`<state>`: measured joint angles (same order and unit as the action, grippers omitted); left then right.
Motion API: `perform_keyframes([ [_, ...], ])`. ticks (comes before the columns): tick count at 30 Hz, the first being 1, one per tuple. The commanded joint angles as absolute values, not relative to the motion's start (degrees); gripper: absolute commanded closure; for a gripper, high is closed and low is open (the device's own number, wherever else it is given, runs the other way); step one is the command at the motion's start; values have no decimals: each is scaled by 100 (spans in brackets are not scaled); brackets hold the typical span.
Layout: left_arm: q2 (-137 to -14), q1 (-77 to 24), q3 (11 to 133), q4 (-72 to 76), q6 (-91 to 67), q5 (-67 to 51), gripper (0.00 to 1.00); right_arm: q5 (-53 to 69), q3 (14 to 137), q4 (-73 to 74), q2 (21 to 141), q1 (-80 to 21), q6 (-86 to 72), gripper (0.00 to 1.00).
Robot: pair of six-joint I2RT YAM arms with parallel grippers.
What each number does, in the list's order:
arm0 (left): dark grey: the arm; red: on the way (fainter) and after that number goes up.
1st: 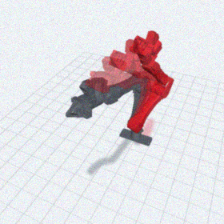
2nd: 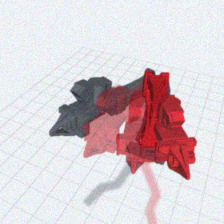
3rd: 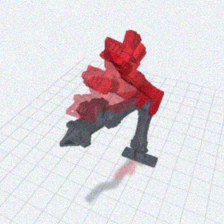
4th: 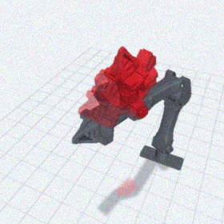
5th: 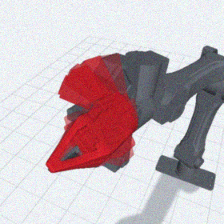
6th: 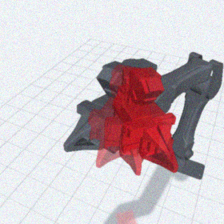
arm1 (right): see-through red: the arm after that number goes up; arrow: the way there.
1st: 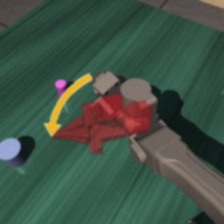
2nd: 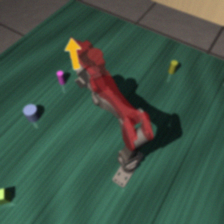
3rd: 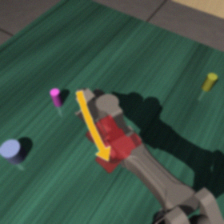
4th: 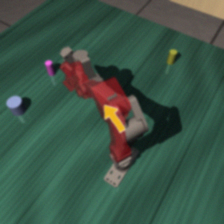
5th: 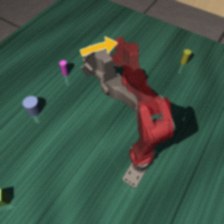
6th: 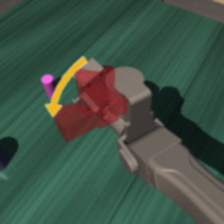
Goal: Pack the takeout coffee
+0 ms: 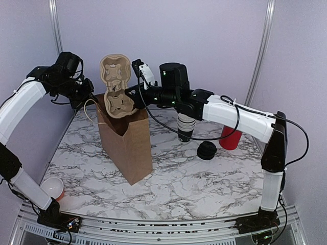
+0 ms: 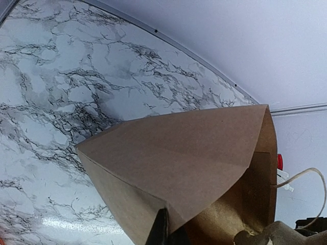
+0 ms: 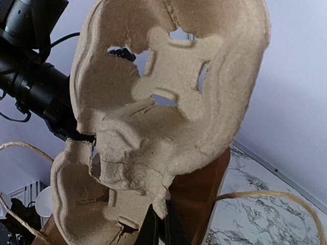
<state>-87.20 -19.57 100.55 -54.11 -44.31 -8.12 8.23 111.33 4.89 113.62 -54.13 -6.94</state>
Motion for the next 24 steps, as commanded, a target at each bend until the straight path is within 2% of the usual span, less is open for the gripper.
perform_keyframes([
  [1,-8602,-1989,10197,-5465,-4311,-890,100,732,10896,612,10850,-5511,-178,100],
  [11,-8615,-1987,10366,-5467,-4369,-558,100,954,11057,2223,10637,-5512,294,100],
  [24,-8488,-1987,10140,-5186,-4466,-399,99,1003,12049,3773,11247,-5546,194,100],
])
